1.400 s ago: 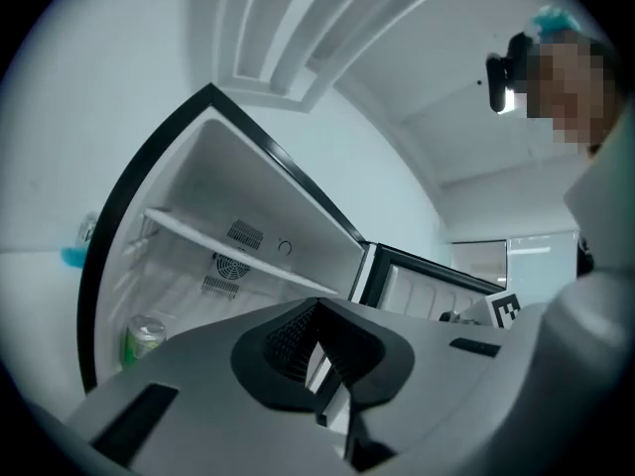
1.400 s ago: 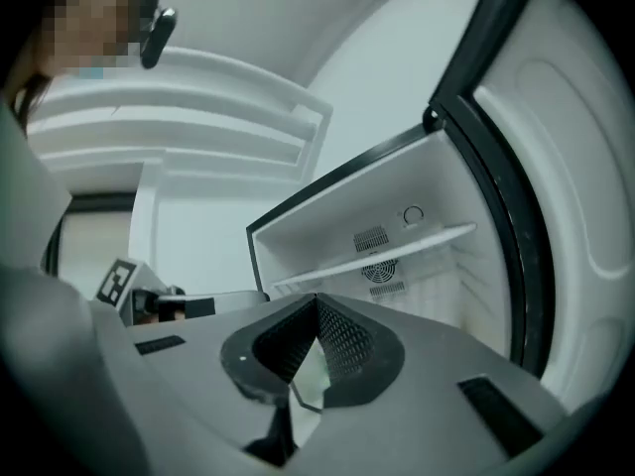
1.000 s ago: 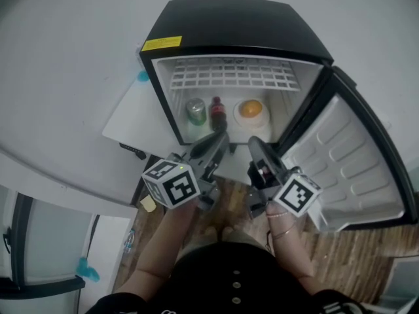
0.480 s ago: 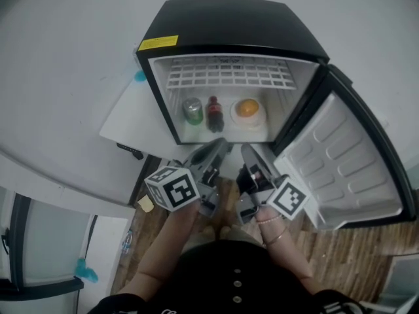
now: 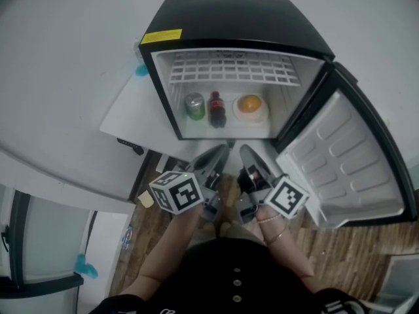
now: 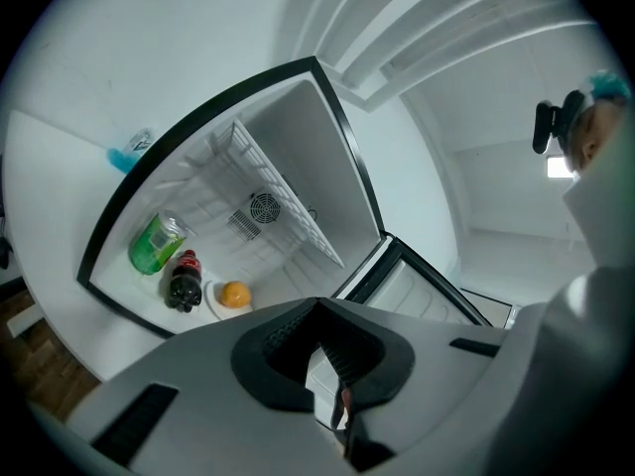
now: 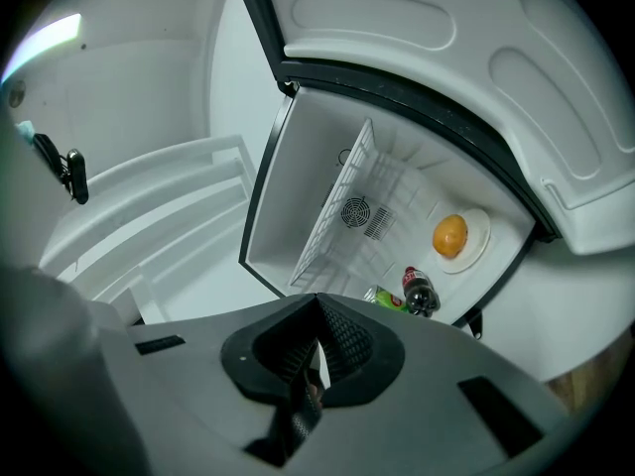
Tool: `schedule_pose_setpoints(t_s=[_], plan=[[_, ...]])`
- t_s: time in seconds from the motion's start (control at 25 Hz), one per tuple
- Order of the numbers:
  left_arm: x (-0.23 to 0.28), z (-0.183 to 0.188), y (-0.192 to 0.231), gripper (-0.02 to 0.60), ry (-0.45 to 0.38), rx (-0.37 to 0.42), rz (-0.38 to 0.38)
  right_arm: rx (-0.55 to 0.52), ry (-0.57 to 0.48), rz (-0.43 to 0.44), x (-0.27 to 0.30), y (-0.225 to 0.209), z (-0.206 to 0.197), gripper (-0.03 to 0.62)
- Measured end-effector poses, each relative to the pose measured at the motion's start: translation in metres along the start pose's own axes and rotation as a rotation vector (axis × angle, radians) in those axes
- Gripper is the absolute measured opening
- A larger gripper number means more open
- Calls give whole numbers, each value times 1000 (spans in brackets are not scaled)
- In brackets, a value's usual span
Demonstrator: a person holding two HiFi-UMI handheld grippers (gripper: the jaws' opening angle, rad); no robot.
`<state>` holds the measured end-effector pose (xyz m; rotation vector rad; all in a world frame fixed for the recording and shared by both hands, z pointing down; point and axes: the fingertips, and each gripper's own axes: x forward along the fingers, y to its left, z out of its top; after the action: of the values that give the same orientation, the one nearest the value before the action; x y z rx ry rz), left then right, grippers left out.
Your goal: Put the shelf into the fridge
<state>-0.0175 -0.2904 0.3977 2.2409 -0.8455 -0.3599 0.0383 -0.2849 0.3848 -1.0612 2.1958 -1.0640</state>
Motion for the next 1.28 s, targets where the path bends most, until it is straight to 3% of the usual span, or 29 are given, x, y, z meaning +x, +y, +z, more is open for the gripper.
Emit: schedule_pose_setpoints(t_s=[0.36, 0.48, 0.68, 0.84, 1.04, 1.28], plan=[[-1, -10, 7, 8, 35, -2, 10, -34, 14, -32, -1, -7, -4, 9], [0, -11, 5, 8, 46, 34, 18, -70, 22, -39, -1, -6, -5, 9], [1, -11, 6, 8, 66, 156, 62, -106, 34, -35, 0, -5, -6, 9], [2, -11, 6, 8, 70, 154, 57, -122, 31, -47, -1, -7, -4, 9], [3, -11, 4, 8, 78, 217, 62, -210, 56, -96, -2, -9, -3, 9], [5, -11, 1, 8, 73, 215, 46, -280, 57, -92, -2, -5, -1, 9]])
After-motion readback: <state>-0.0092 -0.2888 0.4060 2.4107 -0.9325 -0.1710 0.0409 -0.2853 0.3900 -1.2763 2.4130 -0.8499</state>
